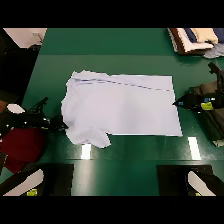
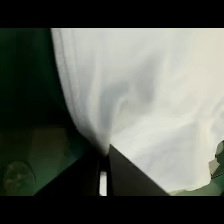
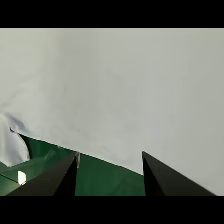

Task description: Fold the shirts.

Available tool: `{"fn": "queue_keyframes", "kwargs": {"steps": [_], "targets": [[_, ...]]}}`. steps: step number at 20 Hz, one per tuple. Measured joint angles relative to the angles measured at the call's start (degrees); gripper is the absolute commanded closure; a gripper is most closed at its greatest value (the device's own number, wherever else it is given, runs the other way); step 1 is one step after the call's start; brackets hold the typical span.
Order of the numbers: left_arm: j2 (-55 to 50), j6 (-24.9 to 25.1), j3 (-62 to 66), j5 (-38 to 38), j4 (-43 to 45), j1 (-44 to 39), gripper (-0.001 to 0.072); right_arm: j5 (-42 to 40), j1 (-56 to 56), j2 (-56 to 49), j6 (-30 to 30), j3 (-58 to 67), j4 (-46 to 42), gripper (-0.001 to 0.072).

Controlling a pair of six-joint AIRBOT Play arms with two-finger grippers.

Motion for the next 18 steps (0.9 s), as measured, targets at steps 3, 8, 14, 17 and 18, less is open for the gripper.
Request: {"fn": "queue_keyframes", "kwargs": {"steps": [3,8,14,17,18], "targets": [[0.7,0.7,2.3,-0.5,-0.4,0.0,0.0685,2.7,-4.9,-0.4,-0.7,-2.7,-1.1,0.0261],[3.4,2.1,7.1,-1.3,-0.7,0.0,0.0685,2.6,-17.7,0.7,-2.0,-13.5,-8.9,0.0261],[4.3,2.6,8.7,-0.9,-0.7,0.0,0.0684,-0.4,-27.5,-6.4,-7.5,-22.3,-5.3,0.0285],[4.4,2.6,8.9,-0.8,-0.6,0.0,0.0684,-1.4,-28.7,-10.9,-9.2,-23.5,-2.3,0.0285],[4.4,2.7,8.9,-0.8,-0.7,0.0,0.0684,-1.4,-28.9,-11.9,-9.6,-23.7,-1.6,0.0286]]}}
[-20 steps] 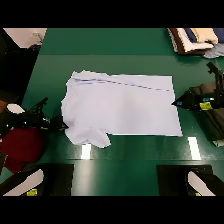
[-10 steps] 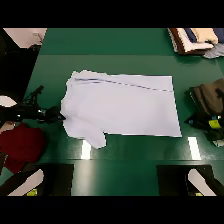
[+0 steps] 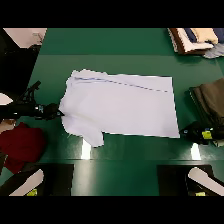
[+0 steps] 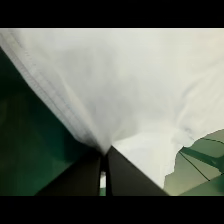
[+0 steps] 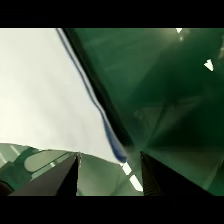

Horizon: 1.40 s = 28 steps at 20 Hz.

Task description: Fold the shirts.

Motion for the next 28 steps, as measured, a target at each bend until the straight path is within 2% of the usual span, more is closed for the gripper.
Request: {"fn": "queue_keyframes", "kwargs": {"steps": [1,3,6,7,8,10,14,17,20,28], "targets": [[0.0,0.0,0.0,0.0,0.0,0.0,0.0684,0.0,-0.1,-0.9,-0.2,-0.2,0.8,0.0287],[0.0,0.0,0.0,0.0,0.0,0.0,0.0684,0.1,-0.2,-2.0,-0.5,-0.3,1.1,0.0407],[0.0,0.0,0.0,0.1,0.0,0.0,0.0684,-0.3,1.7,-2.7,-0.8,-0.5,1.3,0.0408],[0.0,0.0,0.0,0.0,0.0,0.0,0.0684,-0.6,2.9,-2.8,-0.8,-0.5,1.5,0.0491],[0.0,0.0,0.0,-0.1,0.0,0.0,0.0685,-1.3,4.3,-2.9,-0.9,-0.5,1.4,0.0625],[0.1,0.3,0.1,-0.5,0.1,0.0,0.0686,-2.3,6.6,-3.0,-1.0,-0.5,0.9,0.0697],[2.8,0.7,1.1,-0.8,0.3,0.0,0.0686,-2.8,10.5,-0.6,-0.9,1.6,1.2,0.0698],[6.9,0.2,7.4,-0.9,0.3,0.0,0.0685,-2.1,13.0,4.9,1.2,8.2,2.9,0.0697],[10.2,-0.8,19.8,-1.5,-0.9,0.0,0.0685,-2.4,15.4,11.3,3.3,20.5,5.5,0.0697],[12.4,-1.9,65.2,0.9,-4.1,0.0,0.0685,-6.7,16.3,21.0,7.0,60.6,7.2,0.0697]]}}
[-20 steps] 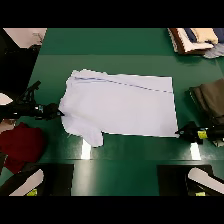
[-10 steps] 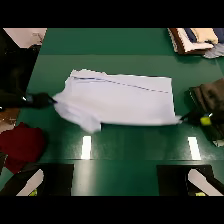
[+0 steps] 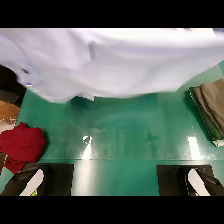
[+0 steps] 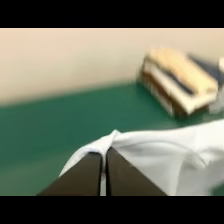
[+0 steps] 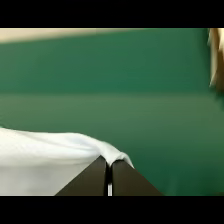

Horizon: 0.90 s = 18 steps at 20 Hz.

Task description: Fold the shirts.

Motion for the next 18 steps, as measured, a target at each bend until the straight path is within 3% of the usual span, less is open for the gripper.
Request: {"fn": "queue_keyframes", "kwargs": {"steps": [4,8,12,18], "targets": [[0.1,-0.2,15.3,2.5,-1.8,0.0,0.0685,1.7,-5.3,1.7,0.4,13.1,0.0,0.0698],[0.2,-0.6,20.1,2.6,-4.9,0.0,0.0685,6.6,-10.2,-0.1,1.3,22.6,0.4,0.0698],[-0.1,-1.3,10.0,1.0,-5.4,0.0,0.0685,11.5,-11.4,-5.4,2.0,23.1,0.2,0.0698],[-6.5,-0.8,-15.0,-1.2,-5.8,0.0,0.0685,16.1,-2.9,-17.9,2.3,10.8,-4.7,0.0698]]}}
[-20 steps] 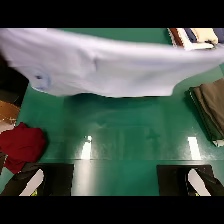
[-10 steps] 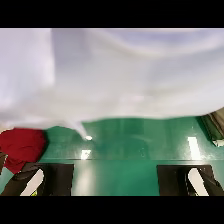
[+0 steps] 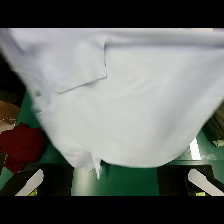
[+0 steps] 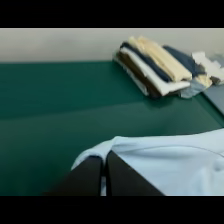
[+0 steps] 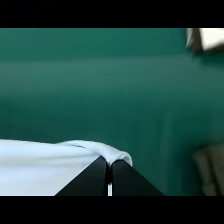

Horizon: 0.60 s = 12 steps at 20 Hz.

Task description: Fold the shirts.

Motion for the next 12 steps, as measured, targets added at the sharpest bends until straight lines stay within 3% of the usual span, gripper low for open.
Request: {"fn": "queue_keyframes", "kwargs": {"steps": [6,12], "targets": [[-16.6,4.4,-10.8,1.1,-0.6,0.0,0.0685,-4.5,10.6,-16.4,0.6,-8.2,-9.6,0.0698],[-29.0,10.7,-12.0,13.4,-4.4,-1.2,0.0684,-15.6,13.5,-30.4,3.1,-5.1,-9.4,0.0698]]}}
